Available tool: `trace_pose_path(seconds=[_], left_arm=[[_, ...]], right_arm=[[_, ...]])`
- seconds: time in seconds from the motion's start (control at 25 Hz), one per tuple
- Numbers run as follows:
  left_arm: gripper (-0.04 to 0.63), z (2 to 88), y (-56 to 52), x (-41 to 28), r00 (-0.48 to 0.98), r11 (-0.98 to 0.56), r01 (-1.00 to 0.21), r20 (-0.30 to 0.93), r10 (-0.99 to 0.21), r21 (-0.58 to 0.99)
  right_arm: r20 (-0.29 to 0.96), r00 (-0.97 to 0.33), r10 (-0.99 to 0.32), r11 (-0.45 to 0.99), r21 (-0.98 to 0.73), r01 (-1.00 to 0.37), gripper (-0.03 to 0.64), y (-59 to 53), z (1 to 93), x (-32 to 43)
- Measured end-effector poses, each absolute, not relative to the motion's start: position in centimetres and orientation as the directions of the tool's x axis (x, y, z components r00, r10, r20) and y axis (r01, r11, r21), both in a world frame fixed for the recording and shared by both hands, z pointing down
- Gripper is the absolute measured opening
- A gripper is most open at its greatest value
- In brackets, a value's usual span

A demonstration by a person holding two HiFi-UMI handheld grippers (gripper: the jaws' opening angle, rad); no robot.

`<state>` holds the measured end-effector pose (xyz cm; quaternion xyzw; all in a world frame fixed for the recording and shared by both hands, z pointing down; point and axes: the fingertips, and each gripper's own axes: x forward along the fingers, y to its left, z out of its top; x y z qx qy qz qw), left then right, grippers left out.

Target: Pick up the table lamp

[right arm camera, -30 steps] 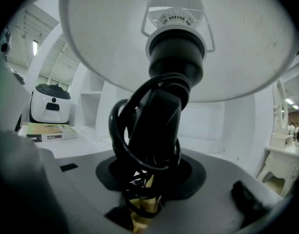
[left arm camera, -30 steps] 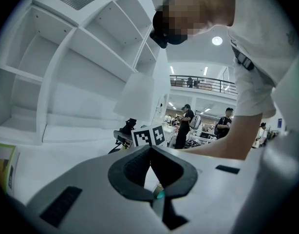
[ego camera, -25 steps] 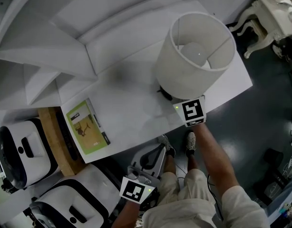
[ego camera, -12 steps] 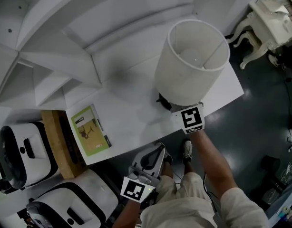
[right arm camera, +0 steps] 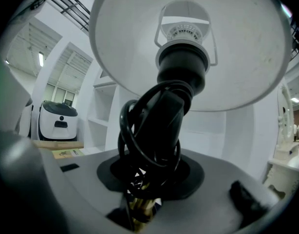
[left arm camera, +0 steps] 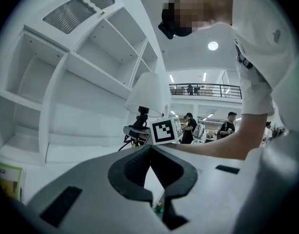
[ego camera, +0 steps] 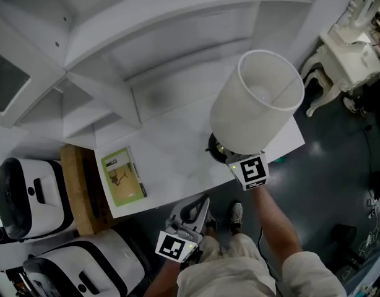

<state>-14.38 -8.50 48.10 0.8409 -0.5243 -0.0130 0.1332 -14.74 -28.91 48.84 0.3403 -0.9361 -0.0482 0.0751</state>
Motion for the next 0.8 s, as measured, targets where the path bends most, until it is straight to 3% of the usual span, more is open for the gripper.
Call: trace_pose_path(seconds=[0.8], left_arm=[[0.010,42.4,-7.1,-11.7,0.446,-0.432,-0.885,0.056,-0.893,0.172]], right_arm=[[0.116,-0.763,-0.636,0.771,0.136,-0.622,0.130,-22.8,40.5,-8.5]])
